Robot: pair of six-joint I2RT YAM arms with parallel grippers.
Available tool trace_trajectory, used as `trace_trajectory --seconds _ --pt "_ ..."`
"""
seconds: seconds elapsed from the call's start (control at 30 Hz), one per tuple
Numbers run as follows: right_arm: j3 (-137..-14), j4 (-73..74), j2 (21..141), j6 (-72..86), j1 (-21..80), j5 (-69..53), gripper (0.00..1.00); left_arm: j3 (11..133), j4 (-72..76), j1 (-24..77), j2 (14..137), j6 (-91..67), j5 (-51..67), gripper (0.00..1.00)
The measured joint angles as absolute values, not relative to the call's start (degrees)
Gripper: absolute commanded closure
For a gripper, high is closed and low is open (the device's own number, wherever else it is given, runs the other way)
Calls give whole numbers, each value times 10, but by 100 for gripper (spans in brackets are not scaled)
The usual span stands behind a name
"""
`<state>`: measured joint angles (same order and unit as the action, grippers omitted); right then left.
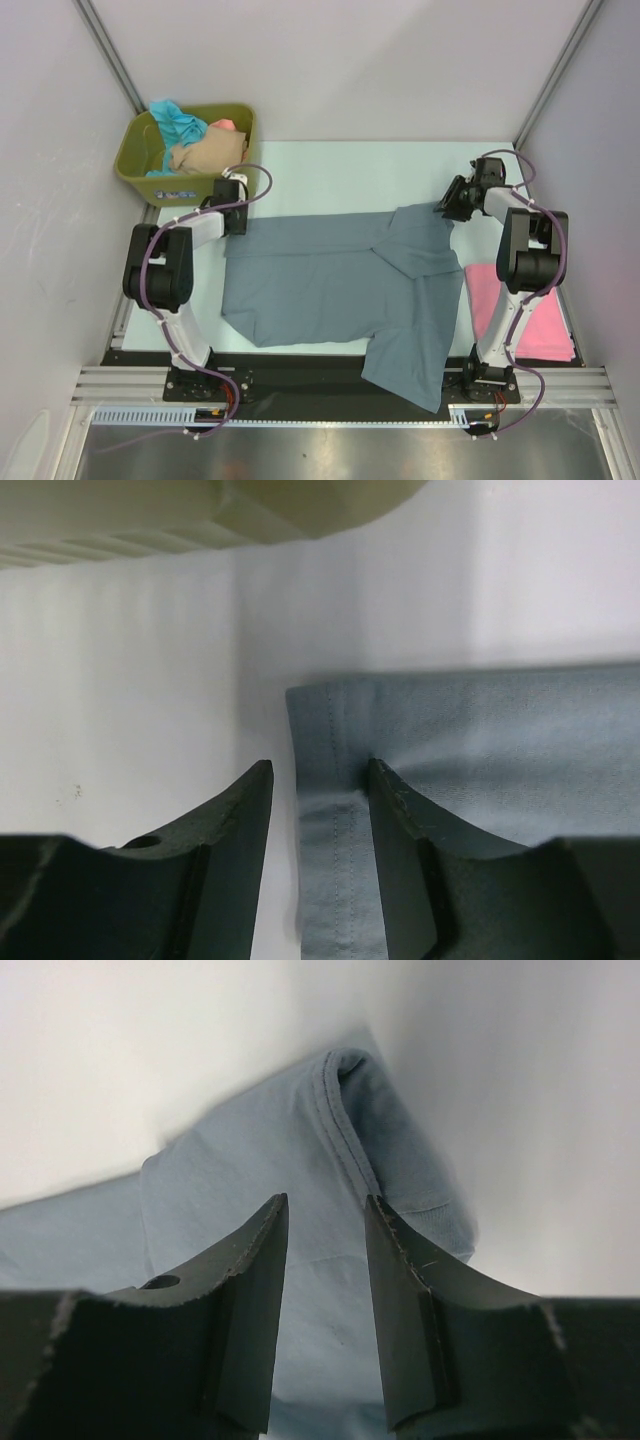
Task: Fold and stack the t-shirts
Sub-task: Fold the tshirt
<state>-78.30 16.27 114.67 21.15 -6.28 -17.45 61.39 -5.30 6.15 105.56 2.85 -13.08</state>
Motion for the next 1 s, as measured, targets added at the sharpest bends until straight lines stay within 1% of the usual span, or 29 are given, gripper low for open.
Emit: trace_trajectory --seconds 0.53,1.0 --pt "-773 154 1145 210 -74 -170 57 656 -105 63 1082 25 -133 52" --pt "-854 150 1203 229 -74 -170 59 658 -107 63 1083 24 -133 53"
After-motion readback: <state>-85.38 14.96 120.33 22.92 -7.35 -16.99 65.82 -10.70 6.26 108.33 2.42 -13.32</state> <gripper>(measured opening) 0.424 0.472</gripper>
